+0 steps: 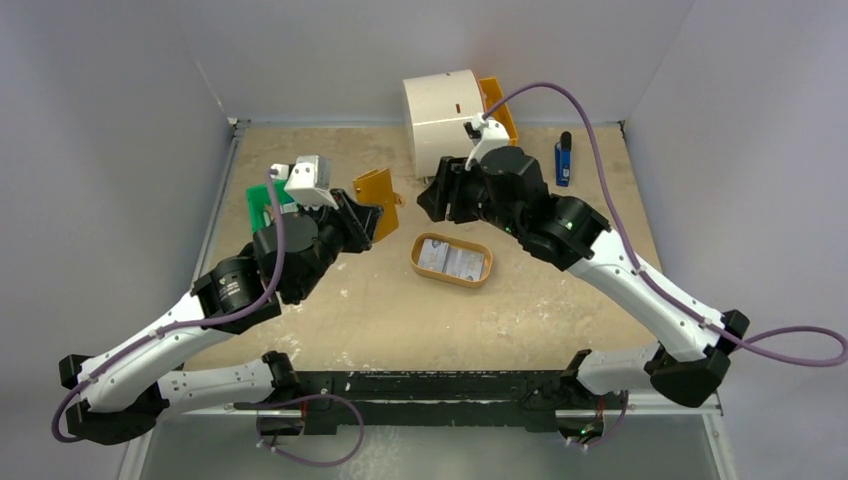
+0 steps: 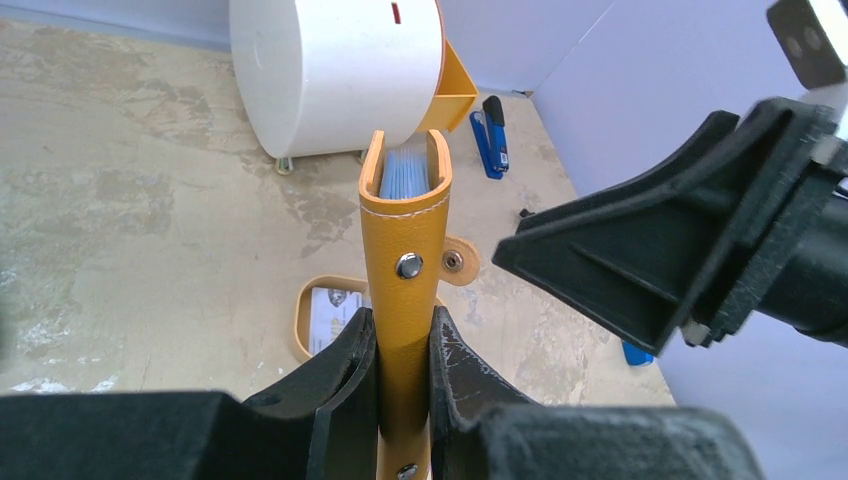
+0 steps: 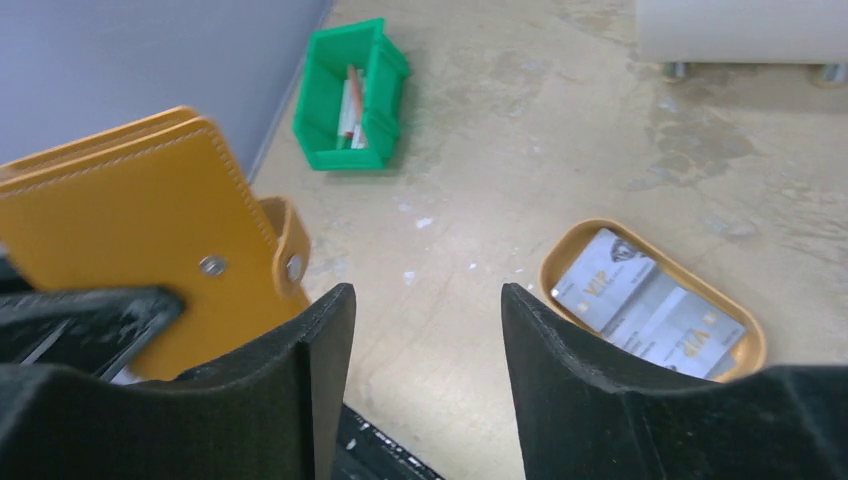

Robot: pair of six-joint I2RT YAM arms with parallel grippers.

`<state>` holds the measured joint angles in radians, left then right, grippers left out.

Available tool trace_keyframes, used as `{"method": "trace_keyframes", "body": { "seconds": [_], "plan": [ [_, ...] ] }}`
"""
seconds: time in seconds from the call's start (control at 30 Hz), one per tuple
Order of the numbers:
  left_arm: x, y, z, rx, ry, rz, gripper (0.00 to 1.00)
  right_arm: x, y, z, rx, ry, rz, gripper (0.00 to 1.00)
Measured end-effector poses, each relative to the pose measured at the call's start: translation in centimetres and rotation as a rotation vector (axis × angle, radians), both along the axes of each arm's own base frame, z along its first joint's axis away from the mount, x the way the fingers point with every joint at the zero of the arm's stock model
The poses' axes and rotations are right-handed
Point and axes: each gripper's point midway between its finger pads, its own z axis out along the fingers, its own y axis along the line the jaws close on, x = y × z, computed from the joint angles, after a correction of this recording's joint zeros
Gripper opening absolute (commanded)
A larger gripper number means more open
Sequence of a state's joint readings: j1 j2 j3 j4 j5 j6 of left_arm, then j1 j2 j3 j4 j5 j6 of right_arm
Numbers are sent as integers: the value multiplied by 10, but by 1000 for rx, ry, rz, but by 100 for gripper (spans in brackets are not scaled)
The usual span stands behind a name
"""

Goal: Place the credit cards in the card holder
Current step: Close the card holder.

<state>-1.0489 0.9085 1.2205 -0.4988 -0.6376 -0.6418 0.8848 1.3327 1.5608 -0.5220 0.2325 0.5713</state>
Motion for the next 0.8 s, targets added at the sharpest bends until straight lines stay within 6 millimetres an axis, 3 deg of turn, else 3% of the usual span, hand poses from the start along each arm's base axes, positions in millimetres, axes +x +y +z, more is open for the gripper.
{"method": "trace_keyframes", "body": {
  "seconds": [0.1,0.23,0.37,0.63,0.8],
  "plan": [
    [0,1,3,-4,-2,0,0,-9,1,10,67,-22,64,64],
    [-1,1,6,-10,-6,0,0,-20,15,41,193,-79,183,66],
    [-1,2,8,-13,-7,0,0,-27,29,55,255,-102,277,58],
    [-1,2,8,-14,-8,0,0,-20,50,27,225,-23,314,42],
    [-1,2,8,-14,-8,0,0,-13,48,18,213,6,294,28]
  ]
}}
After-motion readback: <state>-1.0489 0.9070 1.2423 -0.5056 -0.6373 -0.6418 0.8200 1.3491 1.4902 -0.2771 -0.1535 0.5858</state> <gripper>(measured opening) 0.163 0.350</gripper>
